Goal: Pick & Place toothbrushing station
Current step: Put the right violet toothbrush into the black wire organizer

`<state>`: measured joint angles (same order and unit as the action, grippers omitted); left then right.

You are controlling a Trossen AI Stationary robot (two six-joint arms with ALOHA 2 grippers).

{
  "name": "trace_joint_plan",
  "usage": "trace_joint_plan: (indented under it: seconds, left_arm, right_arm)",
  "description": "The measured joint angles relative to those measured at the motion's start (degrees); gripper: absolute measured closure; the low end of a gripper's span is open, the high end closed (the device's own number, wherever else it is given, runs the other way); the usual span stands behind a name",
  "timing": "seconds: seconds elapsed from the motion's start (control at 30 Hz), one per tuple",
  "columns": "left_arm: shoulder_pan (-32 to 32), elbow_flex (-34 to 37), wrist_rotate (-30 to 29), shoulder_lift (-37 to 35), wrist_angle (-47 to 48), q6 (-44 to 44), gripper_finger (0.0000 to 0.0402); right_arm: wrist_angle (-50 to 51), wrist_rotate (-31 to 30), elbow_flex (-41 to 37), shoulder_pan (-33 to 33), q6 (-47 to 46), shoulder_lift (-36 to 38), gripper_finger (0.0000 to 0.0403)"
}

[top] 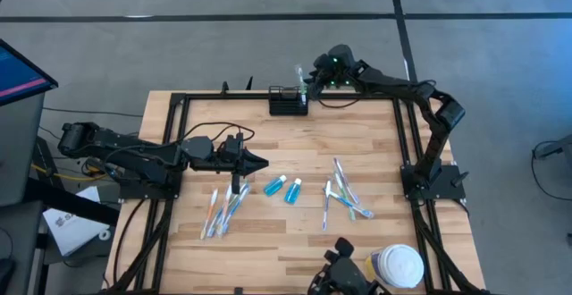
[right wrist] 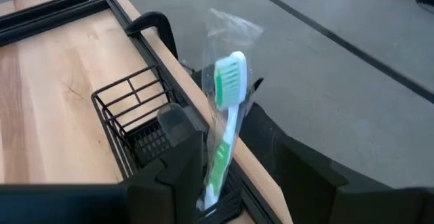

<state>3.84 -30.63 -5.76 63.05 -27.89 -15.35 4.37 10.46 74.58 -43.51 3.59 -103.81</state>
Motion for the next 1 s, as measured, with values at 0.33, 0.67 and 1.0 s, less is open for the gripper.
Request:
trace_joint_plan:
  seconds: [0.33,0.67,1.0]
  left_arm:
    - [0.0,0.0,0.0,0.0,0.2,0.1,0.0373]
    - [0.0,0.0,0.0,0.0,0.9,0.0,0.0373]
    - [0.0,0.0,0.0,0.0,0.9,-0.1,0.0373]
  right_arm:
    - [9.2,0.0,1.6,0.8,1.8,0.6,0.0246]
    - [25.1,0.0,1.7,3.4,2.8,6.7,0.0264]
    - [44.1,0.0,1.7,9.6,-0.6,8.6,0.0270]
